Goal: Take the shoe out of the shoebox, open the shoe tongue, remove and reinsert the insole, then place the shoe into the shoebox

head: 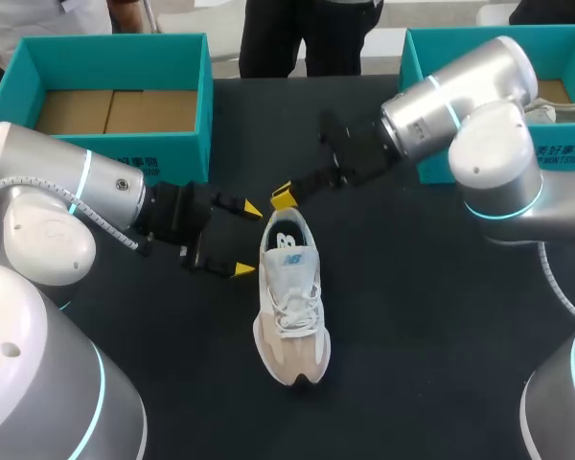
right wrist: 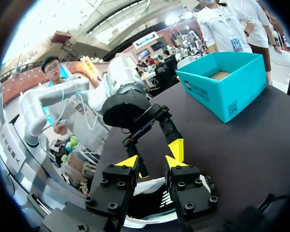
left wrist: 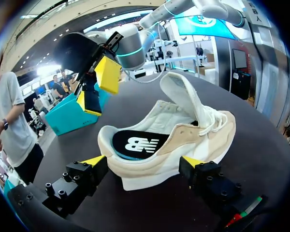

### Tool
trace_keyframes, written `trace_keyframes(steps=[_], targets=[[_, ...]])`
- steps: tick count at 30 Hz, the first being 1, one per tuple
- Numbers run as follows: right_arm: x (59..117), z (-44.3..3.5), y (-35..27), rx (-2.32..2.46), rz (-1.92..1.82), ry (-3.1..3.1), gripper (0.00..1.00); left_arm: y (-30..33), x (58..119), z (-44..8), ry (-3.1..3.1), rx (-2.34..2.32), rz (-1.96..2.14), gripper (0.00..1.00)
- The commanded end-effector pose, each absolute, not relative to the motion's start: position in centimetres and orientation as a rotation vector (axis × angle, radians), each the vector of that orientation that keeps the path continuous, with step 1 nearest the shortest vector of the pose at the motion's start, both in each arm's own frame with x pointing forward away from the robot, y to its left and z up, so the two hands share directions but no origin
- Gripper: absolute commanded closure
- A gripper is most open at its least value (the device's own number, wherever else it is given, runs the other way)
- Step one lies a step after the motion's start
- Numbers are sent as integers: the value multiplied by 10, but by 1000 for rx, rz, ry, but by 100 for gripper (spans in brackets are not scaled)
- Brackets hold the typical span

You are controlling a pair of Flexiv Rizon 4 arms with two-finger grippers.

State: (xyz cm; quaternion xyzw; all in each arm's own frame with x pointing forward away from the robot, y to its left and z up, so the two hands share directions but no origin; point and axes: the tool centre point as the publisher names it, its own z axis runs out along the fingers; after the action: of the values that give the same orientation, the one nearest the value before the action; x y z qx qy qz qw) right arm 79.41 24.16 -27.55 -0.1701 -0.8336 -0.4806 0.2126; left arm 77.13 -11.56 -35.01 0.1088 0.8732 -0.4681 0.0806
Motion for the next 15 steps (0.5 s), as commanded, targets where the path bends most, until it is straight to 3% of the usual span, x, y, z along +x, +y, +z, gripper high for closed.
trace_keyframes(steps=[1, 10, 15], targets=[[791, -263, 236, -502, -1324, -2352, 67, -116, 771, -350, 2613, 326, -1396, 0], [785, -240, 210, -614, -1306, -2402, 62, -116, 771, -350, 2613, 326, -1396, 0], [780, -237, 191, -746, -1279, -2411, 68, -116, 771, -350, 2613, 326, -1396, 0]])
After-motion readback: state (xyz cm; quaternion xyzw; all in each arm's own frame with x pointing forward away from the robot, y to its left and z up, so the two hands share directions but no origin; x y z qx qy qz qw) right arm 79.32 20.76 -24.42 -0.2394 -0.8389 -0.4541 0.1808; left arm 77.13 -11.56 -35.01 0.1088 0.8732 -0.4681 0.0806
